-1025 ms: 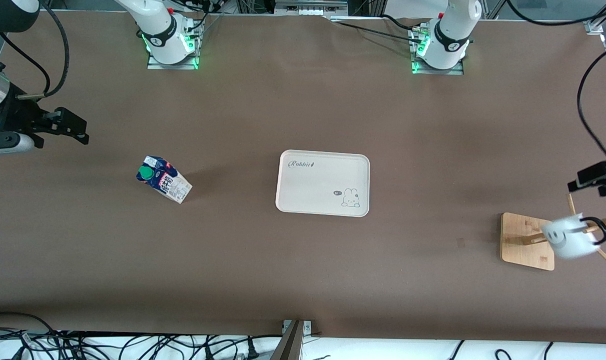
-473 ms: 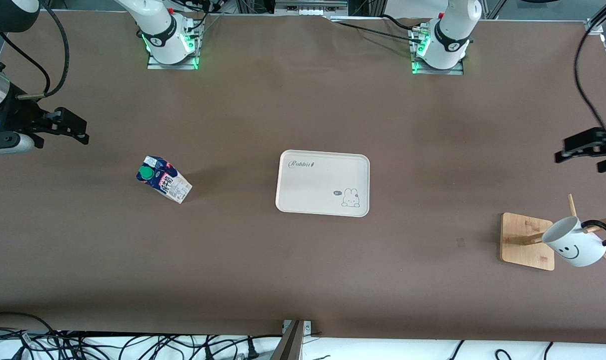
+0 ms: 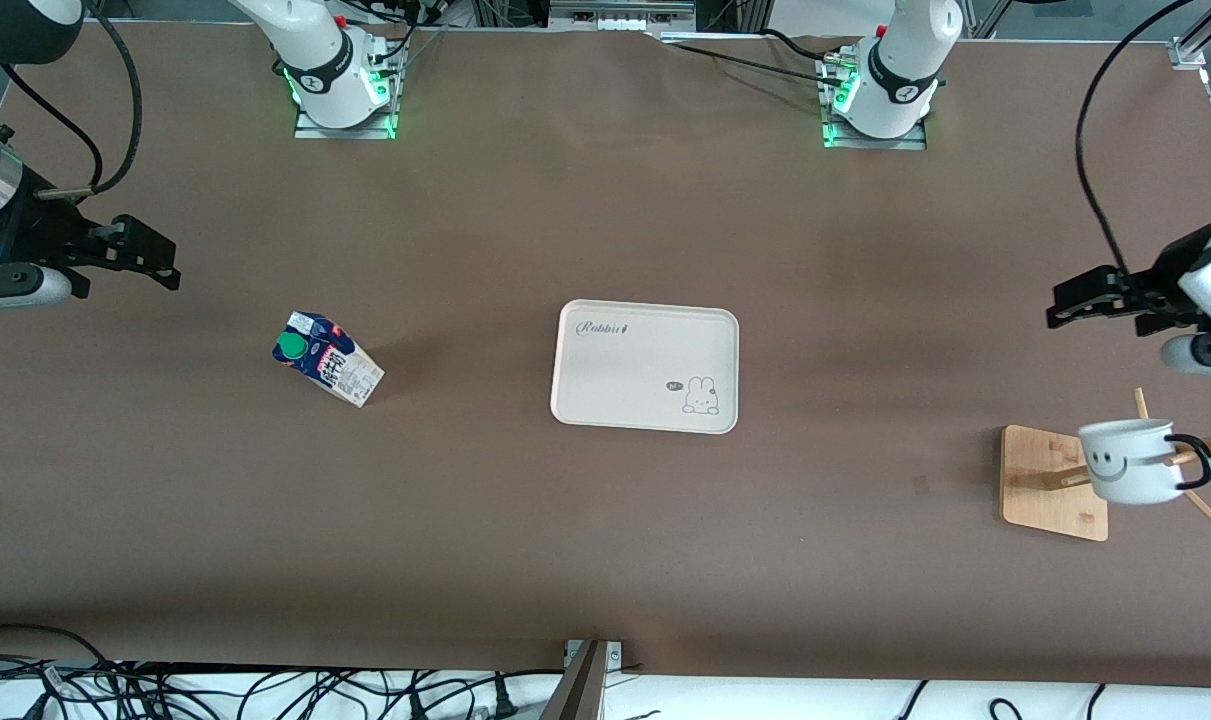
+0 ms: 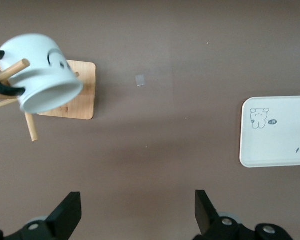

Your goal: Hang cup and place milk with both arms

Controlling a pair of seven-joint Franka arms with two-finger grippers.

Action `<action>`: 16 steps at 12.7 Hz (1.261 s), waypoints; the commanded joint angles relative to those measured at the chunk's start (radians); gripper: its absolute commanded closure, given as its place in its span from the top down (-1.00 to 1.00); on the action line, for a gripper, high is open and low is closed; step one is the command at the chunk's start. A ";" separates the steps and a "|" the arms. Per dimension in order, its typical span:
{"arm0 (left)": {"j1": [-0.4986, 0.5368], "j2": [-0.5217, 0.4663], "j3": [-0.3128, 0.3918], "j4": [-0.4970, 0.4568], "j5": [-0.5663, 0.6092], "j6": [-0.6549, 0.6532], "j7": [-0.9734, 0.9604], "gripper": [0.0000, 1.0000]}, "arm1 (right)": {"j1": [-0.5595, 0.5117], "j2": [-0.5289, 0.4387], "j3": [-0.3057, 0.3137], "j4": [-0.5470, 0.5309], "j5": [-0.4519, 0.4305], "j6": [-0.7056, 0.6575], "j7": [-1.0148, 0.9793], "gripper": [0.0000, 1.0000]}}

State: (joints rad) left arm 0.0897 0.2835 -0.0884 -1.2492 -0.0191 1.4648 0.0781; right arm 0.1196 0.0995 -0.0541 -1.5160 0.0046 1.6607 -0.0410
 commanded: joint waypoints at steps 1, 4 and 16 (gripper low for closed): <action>0.001 -0.017 -0.007 0.010 0.013 -0.038 0.029 1.00 | 0.000 0.002 0.003 -0.009 -0.005 0.017 0.007 1.00; -0.008 -0.017 -0.007 0.010 0.021 -0.040 0.029 1.00 | 0.000 0.017 0.003 -0.009 -0.003 0.077 0.006 1.00; -0.177 -0.204 0.099 -0.240 0.022 0.154 0.026 1.00 | 0.003 0.022 0.005 -0.009 -0.011 0.080 0.007 1.00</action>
State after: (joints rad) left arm -0.0355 0.1313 -0.0286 -1.4284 -0.0185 1.5924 0.0972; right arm 0.1209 0.1317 -0.0527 -1.5166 0.0046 1.7376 -0.0410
